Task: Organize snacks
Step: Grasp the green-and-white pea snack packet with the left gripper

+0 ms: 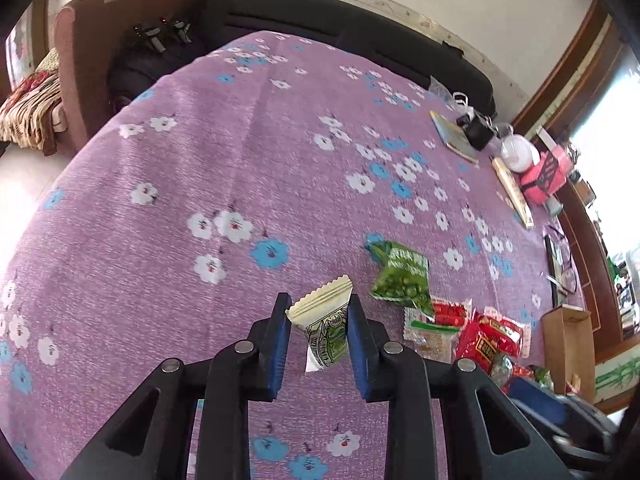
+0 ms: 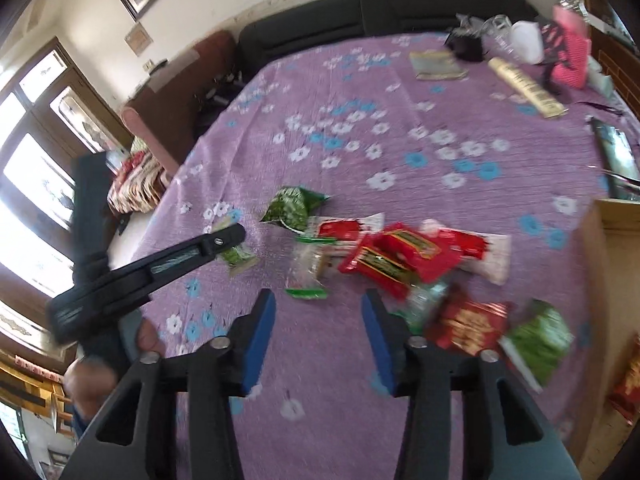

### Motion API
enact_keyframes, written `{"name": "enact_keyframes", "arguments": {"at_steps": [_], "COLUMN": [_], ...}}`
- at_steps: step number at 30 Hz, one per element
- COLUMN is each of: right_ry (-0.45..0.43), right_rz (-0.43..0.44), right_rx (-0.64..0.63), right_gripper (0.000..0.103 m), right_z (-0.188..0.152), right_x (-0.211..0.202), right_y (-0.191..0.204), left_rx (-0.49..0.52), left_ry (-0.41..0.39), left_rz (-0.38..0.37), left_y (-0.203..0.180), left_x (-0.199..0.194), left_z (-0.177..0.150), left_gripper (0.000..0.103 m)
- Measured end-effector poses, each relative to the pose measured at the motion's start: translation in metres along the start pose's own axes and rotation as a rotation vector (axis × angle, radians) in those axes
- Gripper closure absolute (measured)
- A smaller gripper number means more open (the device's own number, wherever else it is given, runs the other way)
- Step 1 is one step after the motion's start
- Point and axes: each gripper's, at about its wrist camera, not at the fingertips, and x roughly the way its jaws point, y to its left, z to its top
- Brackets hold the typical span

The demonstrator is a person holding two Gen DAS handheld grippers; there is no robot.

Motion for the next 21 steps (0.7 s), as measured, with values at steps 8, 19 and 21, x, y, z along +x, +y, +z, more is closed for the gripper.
{"name": "enact_keyframes", "arguments": {"at_steps": [8, 19, 21], "right_ry": [0.034, 0.006, -0.005], "right_rz": [-0.062, -0.148, -0.136], "right_rx": [-0.019, -0.103, -0.106], "right_gripper": [0.067, 0.085, 0.085], "right_z": [0.013, 0.003, -0.001], "right_x": [0.042, 0.055, 0.049], "right_y": [0.016, 0.021, 0.018], "left_rx": [-0.016, -0.022, -0.011], "left_ry": [-0.013, 0.040, 0.047], "left_rz": [-0.005, 0.008, 0.014], "left_y": [0.005, 0.006, 0.003], "left_x": [-0.006, 0.009, 0.013], "left_z": [0.001, 0.000, -0.002], "left_gripper": [0.081, 0.080, 0.080]}}
